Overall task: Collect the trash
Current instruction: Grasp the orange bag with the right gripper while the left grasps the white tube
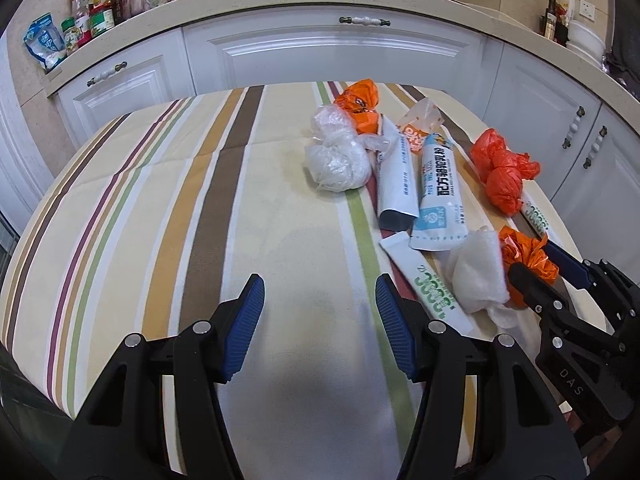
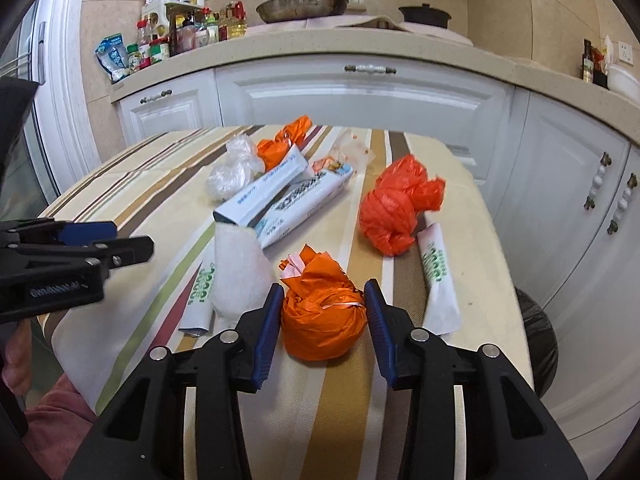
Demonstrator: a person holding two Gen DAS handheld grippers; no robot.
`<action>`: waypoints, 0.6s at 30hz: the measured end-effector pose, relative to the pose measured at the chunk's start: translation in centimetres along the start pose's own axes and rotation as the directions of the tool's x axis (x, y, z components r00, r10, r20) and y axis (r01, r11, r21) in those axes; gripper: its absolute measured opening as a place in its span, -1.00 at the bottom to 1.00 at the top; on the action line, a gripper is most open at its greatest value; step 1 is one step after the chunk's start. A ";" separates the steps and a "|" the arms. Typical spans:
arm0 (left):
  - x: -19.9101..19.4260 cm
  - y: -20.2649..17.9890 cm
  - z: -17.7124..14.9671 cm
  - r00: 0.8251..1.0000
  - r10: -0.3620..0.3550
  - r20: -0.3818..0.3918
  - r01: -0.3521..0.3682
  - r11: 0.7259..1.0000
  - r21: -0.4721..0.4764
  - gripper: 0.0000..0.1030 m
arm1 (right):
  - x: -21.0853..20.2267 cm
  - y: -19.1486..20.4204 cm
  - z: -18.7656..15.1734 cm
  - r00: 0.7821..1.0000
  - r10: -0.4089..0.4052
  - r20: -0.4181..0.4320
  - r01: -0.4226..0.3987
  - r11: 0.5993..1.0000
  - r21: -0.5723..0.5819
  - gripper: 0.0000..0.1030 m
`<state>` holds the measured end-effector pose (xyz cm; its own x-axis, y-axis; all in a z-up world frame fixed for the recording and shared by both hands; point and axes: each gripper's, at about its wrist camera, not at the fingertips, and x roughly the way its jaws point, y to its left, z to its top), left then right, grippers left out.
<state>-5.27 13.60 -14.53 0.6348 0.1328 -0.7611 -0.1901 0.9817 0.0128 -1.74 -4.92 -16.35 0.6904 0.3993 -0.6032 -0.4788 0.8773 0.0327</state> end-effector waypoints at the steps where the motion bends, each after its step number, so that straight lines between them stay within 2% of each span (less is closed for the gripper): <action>1: 0.0 -0.4 0.0 1.000 -0.003 0.001 0.003 1.000 0.006 0.09 | -0.2 0.0 0.1 1.000 -0.005 0.009 0.005 1.000 -0.001 -0.19; 7: 0.5 -3.0 -0.1 0.999 -0.033 -0.012 0.034 0.998 0.044 0.11 | -2.4 -1.5 0.5 0.996 -0.052 0.066 0.051 0.999 0.014 -0.19; 12: 1.2 -5.2 -0.5 0.999 -0.030 -0.043 0.033 0.997 0.075 0.11 | -3.6 -3.3 0.1 0.993 -0.082 0.087 0.079 0.996 0.047 -0.19; 18: 2.1 -6.3 -0.9 0.998 0.014 -0.056 -0.009 0.996 0.086 0.14 | -4.5 -5.6 -0.4 0.988 -0.114 0.105 0.103 0.989 0.105 -0.19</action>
<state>-3.42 7.58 -16.77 0.5890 0.1384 -0.7962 -0.1308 0.9886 0.0751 -2.36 -11.76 -14.18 0.7936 0.3224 -0.5160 -0.3456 0.9368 0.0538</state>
